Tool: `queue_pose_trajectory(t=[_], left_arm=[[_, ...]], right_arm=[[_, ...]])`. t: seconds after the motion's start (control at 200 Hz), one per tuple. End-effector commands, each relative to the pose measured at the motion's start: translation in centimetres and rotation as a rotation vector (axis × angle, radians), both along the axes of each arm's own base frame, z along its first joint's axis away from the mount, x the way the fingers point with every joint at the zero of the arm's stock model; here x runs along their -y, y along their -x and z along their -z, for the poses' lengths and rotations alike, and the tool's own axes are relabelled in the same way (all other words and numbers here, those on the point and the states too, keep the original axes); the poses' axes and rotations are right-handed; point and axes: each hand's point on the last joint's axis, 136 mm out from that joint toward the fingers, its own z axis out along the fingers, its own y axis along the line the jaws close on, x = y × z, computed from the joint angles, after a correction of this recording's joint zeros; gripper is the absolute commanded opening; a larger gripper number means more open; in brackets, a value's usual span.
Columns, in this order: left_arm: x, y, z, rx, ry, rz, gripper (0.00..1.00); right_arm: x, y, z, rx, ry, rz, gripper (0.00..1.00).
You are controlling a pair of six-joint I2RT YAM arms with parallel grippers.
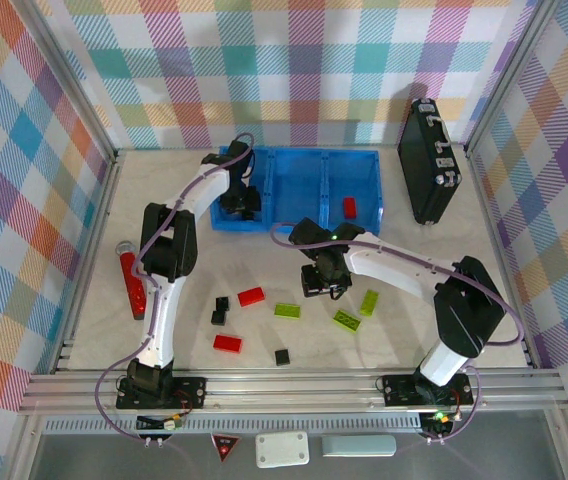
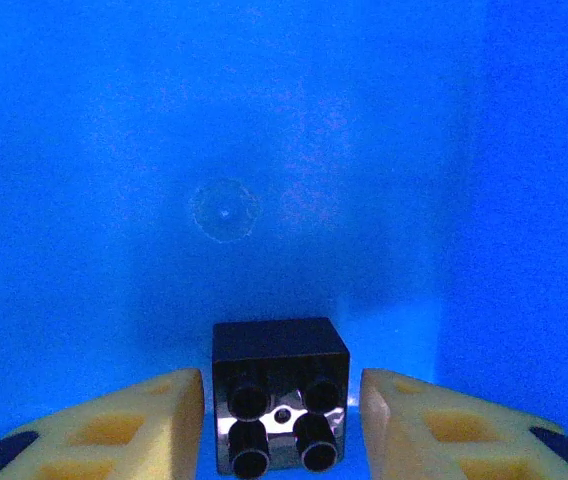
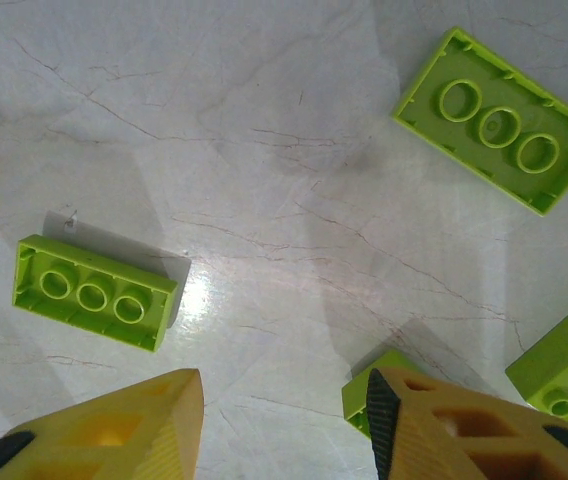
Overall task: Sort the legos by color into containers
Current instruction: Place the lego in the container.
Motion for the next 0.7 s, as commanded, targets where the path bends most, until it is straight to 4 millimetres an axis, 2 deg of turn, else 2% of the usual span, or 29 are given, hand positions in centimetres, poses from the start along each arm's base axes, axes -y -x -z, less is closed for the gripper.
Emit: queue_pose_trajectory(t=[0.0, 0.3, 0.695], left_arm=[[-0.3, 0.7, -4.4, 0.039, 0.030, -0.003, 0.45], [-1.0, 3.1, -8.2, 0.077, 0.044, -0.002, 0.45], [-3.3, 8.2, -12.1, 0.138, 0.017, 0.001, 0.45]], right_arm=[[0.7, 0.7, -0.3, -0.003, 0.017, 0.014, 0.49], [0.8, 0.7, 0.0, -0.008, 0.024, 0.022, 0.49], [0.7, 0.7, 0.7, -0.027, 0.040, 0.017, 0.49]])
